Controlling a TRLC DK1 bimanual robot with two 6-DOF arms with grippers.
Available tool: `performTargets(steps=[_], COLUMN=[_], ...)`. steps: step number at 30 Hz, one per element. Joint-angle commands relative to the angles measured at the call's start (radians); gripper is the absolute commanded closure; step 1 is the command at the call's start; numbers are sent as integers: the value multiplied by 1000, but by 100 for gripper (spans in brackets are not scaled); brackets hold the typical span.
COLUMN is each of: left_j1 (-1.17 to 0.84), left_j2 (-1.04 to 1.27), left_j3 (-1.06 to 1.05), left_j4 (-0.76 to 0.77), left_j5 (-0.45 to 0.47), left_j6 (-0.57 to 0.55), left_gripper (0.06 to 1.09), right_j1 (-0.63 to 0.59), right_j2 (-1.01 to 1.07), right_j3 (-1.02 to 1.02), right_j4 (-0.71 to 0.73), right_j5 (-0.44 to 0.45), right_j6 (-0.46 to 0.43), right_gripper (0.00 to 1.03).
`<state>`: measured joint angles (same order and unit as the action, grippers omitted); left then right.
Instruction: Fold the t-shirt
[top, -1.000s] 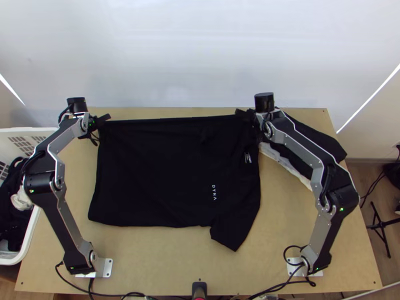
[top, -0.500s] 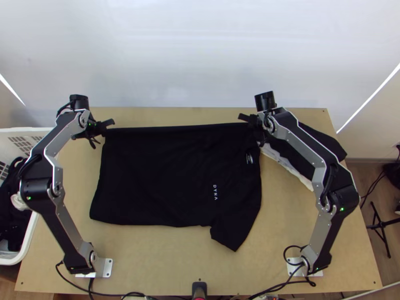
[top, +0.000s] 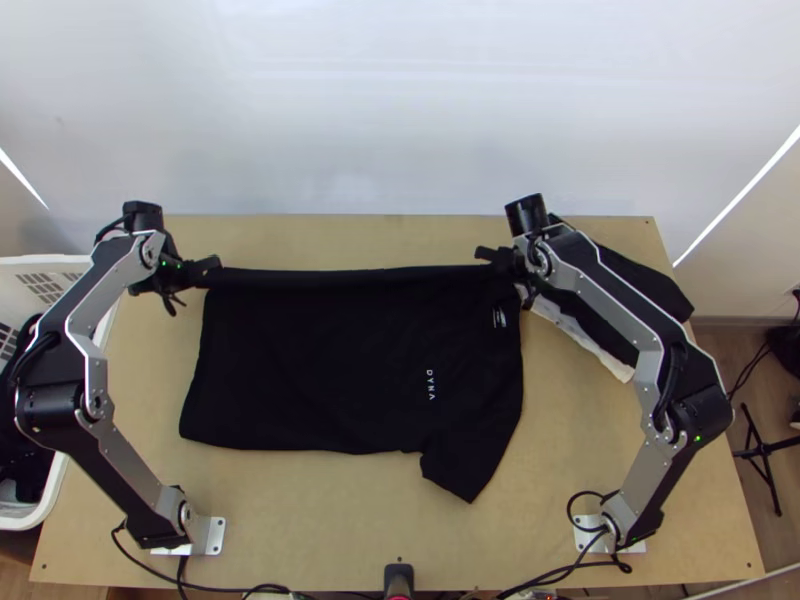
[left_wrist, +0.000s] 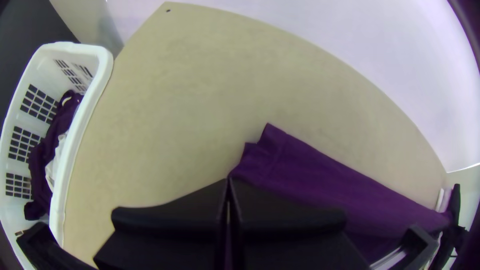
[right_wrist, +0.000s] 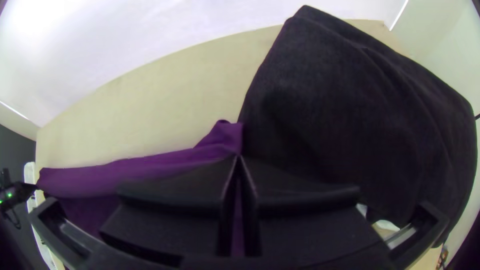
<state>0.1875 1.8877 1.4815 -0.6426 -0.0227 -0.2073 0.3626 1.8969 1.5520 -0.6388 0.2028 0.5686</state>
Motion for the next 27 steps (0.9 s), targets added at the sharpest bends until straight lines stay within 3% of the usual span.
performTargets(steps=[1, 12, 18, 27], left_j1=[21, 27, 26, 29], left_j2=[-56, -104, -113, -125], left_j3=[-82, -164, -211, -285], left_j4=[0, 6, 24, 78], left_j5=[4, 23, 26, 23], left_j6=[43, 57, 57, 66], left_gripper=[105, 105, 105, 105], right_j1=[41, 62, 62, 62], right_j2=[-25, -55, -90, -90], right_j3=[-73, -193, -294, -323], right_j4=[-7, 28, 140, 146], right_j5=[0, 10, 14, 15], right_j6=[8, 14, 5, 7], right_gripper=[100, 100, 100, 100])
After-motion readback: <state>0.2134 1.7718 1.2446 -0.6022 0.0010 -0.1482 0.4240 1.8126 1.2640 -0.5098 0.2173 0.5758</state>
